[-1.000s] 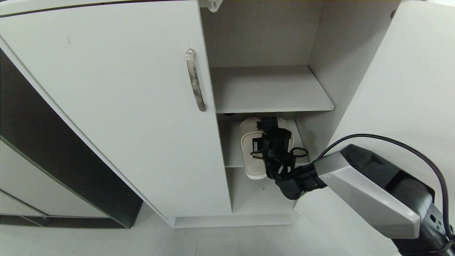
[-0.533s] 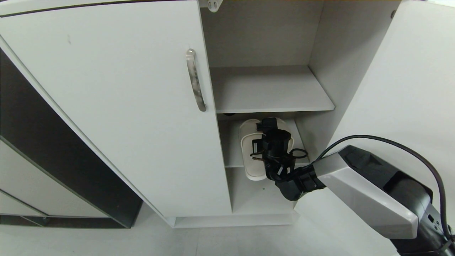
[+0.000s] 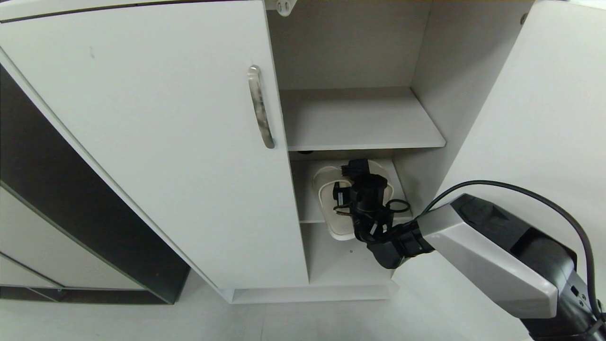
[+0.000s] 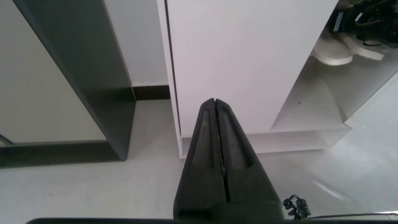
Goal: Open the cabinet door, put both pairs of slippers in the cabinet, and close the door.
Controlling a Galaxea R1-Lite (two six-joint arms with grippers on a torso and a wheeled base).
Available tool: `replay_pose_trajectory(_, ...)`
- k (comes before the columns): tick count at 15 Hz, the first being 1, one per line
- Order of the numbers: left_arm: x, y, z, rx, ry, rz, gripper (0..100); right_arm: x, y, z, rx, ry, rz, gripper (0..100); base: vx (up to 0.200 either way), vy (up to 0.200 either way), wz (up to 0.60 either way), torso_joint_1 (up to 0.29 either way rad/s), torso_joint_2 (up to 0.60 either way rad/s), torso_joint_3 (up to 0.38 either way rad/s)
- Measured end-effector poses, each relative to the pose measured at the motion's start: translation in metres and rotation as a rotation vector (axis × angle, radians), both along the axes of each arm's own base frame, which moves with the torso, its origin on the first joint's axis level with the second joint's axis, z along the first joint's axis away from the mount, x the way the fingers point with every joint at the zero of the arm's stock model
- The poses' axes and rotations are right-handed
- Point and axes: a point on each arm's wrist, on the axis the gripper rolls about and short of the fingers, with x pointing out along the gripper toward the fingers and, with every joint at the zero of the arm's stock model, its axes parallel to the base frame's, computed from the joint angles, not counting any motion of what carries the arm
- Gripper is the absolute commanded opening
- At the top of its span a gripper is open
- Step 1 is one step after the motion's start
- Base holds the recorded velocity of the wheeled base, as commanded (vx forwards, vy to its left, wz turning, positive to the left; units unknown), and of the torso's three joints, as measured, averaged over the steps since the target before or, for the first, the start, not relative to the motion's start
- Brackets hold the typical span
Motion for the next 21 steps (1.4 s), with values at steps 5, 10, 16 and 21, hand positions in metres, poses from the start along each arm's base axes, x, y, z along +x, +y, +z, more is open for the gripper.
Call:
replay_pose_trajectory(5,0.000,0.000,0.000,0.000,0.000,-0.001,0,-0.017,-0.007,0.000,-0.027,0.037,0.006,100,0.000,0.000,0.00,0.000,0.00,0.000)
replay_pose_trajectory(10,0.000,0.000,0.000,-0.001,0.000,0.000,0,-0.064,-0.020,0.001,-0.042,0.057,0.037,100,0.000,0.000,0.00,0.000,0.00,0.000)
replay_pose_trajectory(16,0.000,0.000,0.000,0.000,0.000,-0.004,0,-0.132,-0.032,0.016,-0.013,0.021,0.118,100,0.000,0.000,0.00,0.000,0.00,0.000)
replay_pose_trajectory(21,0.000,0.000,0.000,0.000,0.000,-0.006,0,-0.146,-0.034,0.040,0.022,-0.018,0.142,0,-0.120,0.000,0.00,0.001,0.00,0.001)
